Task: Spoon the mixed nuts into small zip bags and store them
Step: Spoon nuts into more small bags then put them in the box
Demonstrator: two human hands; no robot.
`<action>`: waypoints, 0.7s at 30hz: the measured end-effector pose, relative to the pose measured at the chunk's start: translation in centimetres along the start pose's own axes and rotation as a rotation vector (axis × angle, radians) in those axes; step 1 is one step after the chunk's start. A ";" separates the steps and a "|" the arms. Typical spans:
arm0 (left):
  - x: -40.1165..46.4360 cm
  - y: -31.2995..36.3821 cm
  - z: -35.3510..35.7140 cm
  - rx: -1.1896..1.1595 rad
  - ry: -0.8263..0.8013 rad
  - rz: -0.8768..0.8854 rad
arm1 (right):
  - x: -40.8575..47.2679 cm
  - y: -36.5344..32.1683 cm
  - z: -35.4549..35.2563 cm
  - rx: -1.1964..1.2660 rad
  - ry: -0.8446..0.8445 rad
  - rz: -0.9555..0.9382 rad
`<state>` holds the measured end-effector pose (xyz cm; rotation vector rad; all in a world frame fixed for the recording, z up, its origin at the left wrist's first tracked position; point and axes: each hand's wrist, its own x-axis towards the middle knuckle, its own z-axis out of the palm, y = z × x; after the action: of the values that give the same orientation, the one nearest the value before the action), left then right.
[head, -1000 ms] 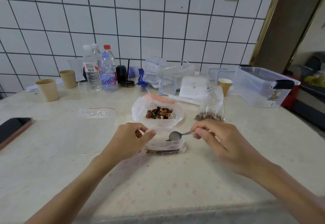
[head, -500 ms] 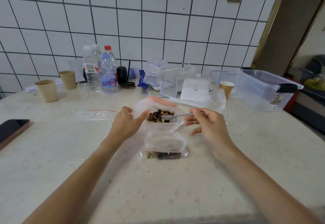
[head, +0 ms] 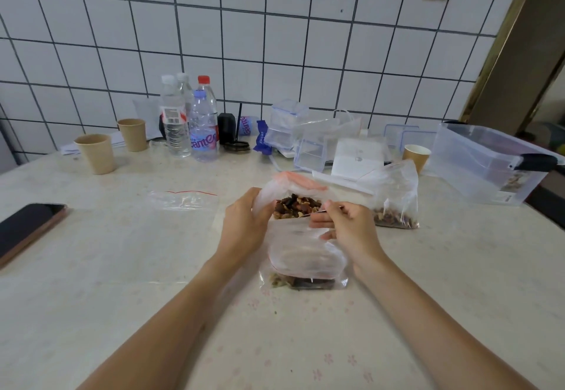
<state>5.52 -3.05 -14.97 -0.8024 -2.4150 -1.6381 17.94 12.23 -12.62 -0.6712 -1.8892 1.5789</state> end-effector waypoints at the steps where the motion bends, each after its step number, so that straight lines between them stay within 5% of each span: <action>1: 0.0 0.0 0.1 -0.006 -0.009 0.004 | 0.2 0.1 0.1 -0.006 0.015 -0.005; 11: 0.0 0.1 0.2 -0.027 -0.007 0.042 | 0.6 -0.1 -0.5 -0.095 -0.062 -0.056; 21: 0.0 0.1 0.3 -0.066 0.023 0.011 | 0.5 0.3 -0.9 0.114 -0.042 0.134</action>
<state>5.63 -2.76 -14.95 -0.8001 -2.3478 -1.7215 18.19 13.24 -12.76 -0.7327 -1.8003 1.7837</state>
